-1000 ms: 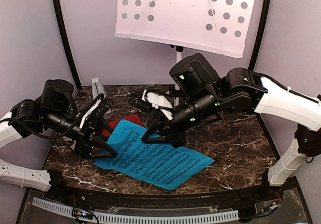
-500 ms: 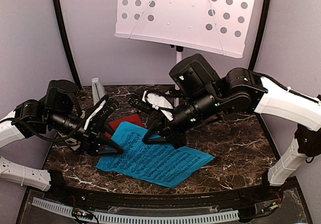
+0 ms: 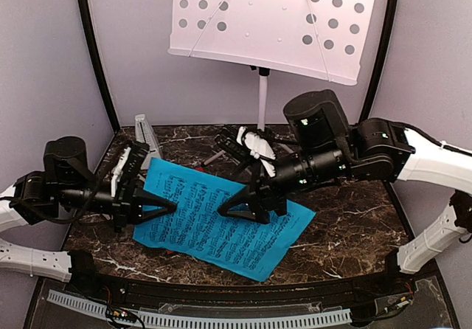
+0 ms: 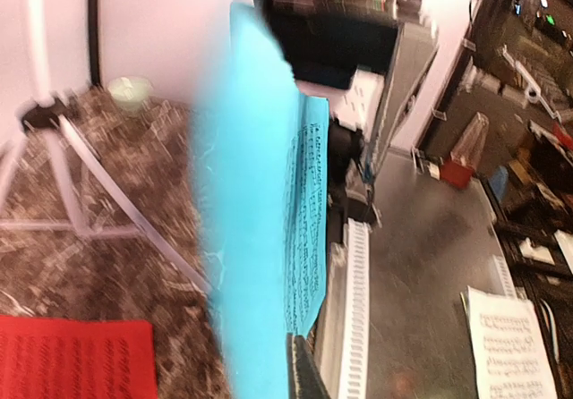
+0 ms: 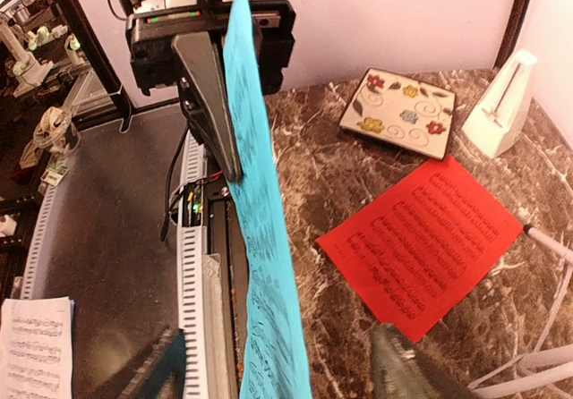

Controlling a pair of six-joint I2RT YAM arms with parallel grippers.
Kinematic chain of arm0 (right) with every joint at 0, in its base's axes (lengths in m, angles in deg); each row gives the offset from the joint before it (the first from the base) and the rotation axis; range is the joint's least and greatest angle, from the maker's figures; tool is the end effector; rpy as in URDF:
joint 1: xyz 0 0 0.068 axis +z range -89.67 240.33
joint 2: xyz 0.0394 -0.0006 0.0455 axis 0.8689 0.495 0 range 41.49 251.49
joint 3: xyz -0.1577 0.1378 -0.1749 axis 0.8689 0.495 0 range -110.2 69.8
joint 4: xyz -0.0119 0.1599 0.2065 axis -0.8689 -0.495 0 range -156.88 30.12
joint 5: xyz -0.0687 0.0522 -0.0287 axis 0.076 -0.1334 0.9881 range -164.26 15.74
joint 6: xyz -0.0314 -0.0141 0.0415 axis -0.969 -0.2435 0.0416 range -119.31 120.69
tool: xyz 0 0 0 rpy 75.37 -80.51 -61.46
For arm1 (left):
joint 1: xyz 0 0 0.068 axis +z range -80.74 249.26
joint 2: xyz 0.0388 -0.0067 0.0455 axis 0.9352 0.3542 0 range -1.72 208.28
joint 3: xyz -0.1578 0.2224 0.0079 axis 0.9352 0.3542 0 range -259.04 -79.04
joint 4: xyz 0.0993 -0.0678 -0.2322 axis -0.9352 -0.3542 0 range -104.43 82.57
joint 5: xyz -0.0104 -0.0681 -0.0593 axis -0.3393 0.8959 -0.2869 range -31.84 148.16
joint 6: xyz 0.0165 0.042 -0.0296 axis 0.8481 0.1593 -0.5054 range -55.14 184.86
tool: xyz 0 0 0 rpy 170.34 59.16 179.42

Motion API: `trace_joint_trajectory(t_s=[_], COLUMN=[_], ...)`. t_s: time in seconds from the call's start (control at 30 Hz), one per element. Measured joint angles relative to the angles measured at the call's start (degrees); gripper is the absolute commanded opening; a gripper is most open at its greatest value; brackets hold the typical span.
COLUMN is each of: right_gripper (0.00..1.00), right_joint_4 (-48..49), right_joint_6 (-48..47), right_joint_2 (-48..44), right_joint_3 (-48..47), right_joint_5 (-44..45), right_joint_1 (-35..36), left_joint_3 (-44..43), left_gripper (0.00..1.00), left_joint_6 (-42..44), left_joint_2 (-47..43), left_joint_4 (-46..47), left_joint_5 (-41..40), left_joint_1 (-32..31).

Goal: Set up the instrument practice props

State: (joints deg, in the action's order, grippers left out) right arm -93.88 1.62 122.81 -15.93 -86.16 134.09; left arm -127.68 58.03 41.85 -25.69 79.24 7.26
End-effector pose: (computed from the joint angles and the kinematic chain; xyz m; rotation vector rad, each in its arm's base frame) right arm 0.0809 0.3040 0.3994 -1.4349 1.7171 0.9740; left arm 0.0695 -0.1577 0.3523 1.1452 1.5775 -1.1601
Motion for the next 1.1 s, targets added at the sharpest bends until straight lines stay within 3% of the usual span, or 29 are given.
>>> trace_joint_trajectory(t_s=[0.27, 0.4, 0.6, 0.63, 0.7, 0.8, 0.83, 0.87, 0.93, 1.03, 1.1], right_gripper=[0.98, 0.99, 0.96, 0.89, 0.59, 0.24, 0.2, 0.0, 0.0, 0.0, 0.0], right_joint_4=[21.3, 30.9, 42.3, 43.7, 46.5, 49.0, 49.5, 49.7, 48.9, 44.4, 38.4], right_joint_6=[6.6, 9.7, 12.7, 12.9, 13.4, 13.3, 13.2, 13.4, 13.3, 13.0, 12.2], right_joint_2=[-15.3, -20.2, -19.0, -18.8, -18.4, -17.7, -17.6, -17.6, -17.6, -17.7, -17.9], right_joint_3=[20.8, 30.2, 37.3, 38.2, 39.7, 39.9, 39.8, 39.5, 38.4, 35.3, 31.8], right_joint_5=[3.5, 4.2, 3.9, 3.7, 2.8, 1.6, 1.3, 1.0, 0.9, 1.5, 2.2], right_joint_1=[-7.1, -9.1, -9.4, -9.4, -9.4, -9.4, -9.4, -9.4, -9.4, -9.4, -9.4], left_joint_3=[2.1, 3.1, 2.6, 2.5, 1.9, 1.7, 1.7, 1.8, 2.3, 2.8, 2.8], left_gripper=[0.0, 0.0, 0.0, 0.0, 0.0, 0.0, 0.0, 0.0, 0.15, 0.68, 0.85], left_joint_6=[-1.6, -1.6, -1.3, -1.2, -1.2, -1.4, -1.5, -1.6, -2.1, -2.9, -3.2], left_joint_2=[-13.6, -16.1, -17.4, -17.4, -17.2, -17.1, -17.1, -17.1, -16.9, -15.4, -12.7], left_joint_4=[4.5, 4.8, 4.8, 4.8, 4.8, 5.6, 5.8, 6.2, 6.8, 6.2, 5.1], left_joint_5=[-6.8, -7.9, -8.5, -8.5, -8.4, -8.4, -8.6, -9.2, -11.1, -14.9, -17.1], left_joint_1=[0.0, 0.0, 0.0, 0.0, 0.0, 0.0, 0.0, 0.0, 0.0, 0.0, 0.1])
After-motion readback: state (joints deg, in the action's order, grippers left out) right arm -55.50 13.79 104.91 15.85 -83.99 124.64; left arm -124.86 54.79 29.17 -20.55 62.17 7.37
